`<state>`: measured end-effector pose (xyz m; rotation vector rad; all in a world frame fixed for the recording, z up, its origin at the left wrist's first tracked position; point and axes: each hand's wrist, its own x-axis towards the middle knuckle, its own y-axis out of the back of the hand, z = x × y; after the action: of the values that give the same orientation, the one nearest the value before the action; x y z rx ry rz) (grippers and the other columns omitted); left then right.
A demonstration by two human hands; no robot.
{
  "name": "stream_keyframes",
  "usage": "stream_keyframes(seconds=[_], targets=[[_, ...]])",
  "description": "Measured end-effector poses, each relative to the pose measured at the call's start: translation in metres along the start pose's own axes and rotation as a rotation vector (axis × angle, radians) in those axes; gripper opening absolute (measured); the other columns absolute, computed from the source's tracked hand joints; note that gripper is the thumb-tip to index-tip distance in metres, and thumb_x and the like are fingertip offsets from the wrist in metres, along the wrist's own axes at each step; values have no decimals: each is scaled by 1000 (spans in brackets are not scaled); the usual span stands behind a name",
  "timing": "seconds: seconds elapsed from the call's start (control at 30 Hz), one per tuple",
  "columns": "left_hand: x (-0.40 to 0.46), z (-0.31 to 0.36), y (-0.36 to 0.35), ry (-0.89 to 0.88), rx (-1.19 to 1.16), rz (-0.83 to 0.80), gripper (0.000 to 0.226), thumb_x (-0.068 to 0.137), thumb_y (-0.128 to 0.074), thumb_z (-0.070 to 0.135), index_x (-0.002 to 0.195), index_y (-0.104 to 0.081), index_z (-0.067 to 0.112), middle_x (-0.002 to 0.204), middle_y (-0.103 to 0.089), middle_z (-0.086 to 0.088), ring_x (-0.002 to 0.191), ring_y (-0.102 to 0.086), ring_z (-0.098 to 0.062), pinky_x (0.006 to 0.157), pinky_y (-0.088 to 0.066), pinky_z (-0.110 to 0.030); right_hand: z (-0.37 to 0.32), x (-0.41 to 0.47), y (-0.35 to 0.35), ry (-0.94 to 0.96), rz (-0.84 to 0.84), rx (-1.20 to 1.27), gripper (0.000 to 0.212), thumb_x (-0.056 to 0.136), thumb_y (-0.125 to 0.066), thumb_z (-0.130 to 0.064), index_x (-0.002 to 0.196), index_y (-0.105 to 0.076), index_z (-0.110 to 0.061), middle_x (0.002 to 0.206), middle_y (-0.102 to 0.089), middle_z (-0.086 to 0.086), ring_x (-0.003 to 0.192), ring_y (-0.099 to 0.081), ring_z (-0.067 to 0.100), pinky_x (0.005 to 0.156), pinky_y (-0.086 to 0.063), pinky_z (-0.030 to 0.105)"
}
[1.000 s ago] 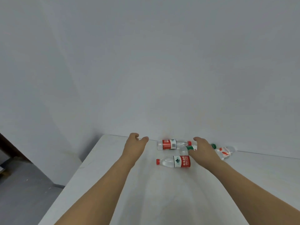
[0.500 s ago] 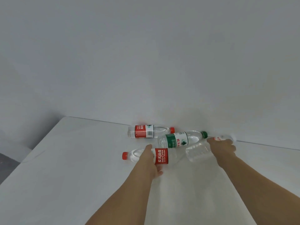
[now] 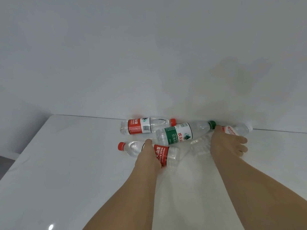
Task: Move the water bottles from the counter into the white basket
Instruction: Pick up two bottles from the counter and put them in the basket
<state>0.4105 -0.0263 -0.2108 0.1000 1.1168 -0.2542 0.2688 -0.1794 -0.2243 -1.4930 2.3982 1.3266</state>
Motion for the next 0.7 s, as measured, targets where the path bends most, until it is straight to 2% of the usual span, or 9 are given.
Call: stream_keyframes(seconds=[0.13,0.23,0.37,0.47,0.53,0.6,0.63,0.7], targets=[[6,-2,0,-15,4,25,53,79,-74,50,115,-61,13,104,-75,-9,90,-74,-26,85,-58,-53,-1,3,-8,-16,42,25,97,67,-70,-63,137,-31,-9,126,-43,18,112,-46,36,87,-39,44],[9,-1,-2,-20,-1,36,44,79,-76,44,108,-60,14,98,-76,-8,85,-74,-24,79,-60,-51,3,8,-10,-2,11,38,101,64,-69,-66,138,-28,-10,126,-42,17,113,-44,35,80,-36,41],[4,1,0,-19,16,-20,32,83,-76,33,93,-54,12,74,-69,-7,67,-69,-23,70,-59,-46,13,15,-3,22,-57,104,98,66,-69,-61,139,-29,-9,129,-41,17,116,-45,35,87,-38,40],[-6,1,9,-6,43,-97,34,81,-78,24,97,-52,10,75,-68,-11,66,-69,-25,79,-58,-53,32,11,8,72,-177,210,92,65,-71,-55,137,-35,-11,126,-47,14,110,-53,34,92,-48,43],[-14,-3,17,-15,56,-144,37,78,-80,20,101,-54,9,76,-67,-12,68,-69,-26,83,-57,-56,47,-2,18,44,-252,414,86,62,-74,-48,133,-40,-13,112,-54,8,93,-61,29,79,-56,44],[-23,-10,24,-35,71,-158,38,76,-81,18,102,-55,8,77,-66,-12,68,-69,-25,77,-59,-53,59,-17,30,14,-320,581,78,64,-76,-37,131,-41,-15,96,-57,1,76,-62,20,61,-53,33],[-28,-15,28,-47,68,-158,38,76,-81,16,102,-56,8,78,-66,-13,67,-68,-25,75,-59,-50,63,-23,36,18,-354,626,77,66,-77,-33,132,-40,-17,93,-56,-1,72,-60,17,58,-48,28],[-39,-26,39,-70,46,-154,37,75,-79,12,104,-56,8,81,-65,-13,69,-67,-25,73,-60,-48,70,-37,49,51,-427,662,80,65,-76,-31,135,-38,-21,93,-56,-3,74,-59,16,61,-46,26]])
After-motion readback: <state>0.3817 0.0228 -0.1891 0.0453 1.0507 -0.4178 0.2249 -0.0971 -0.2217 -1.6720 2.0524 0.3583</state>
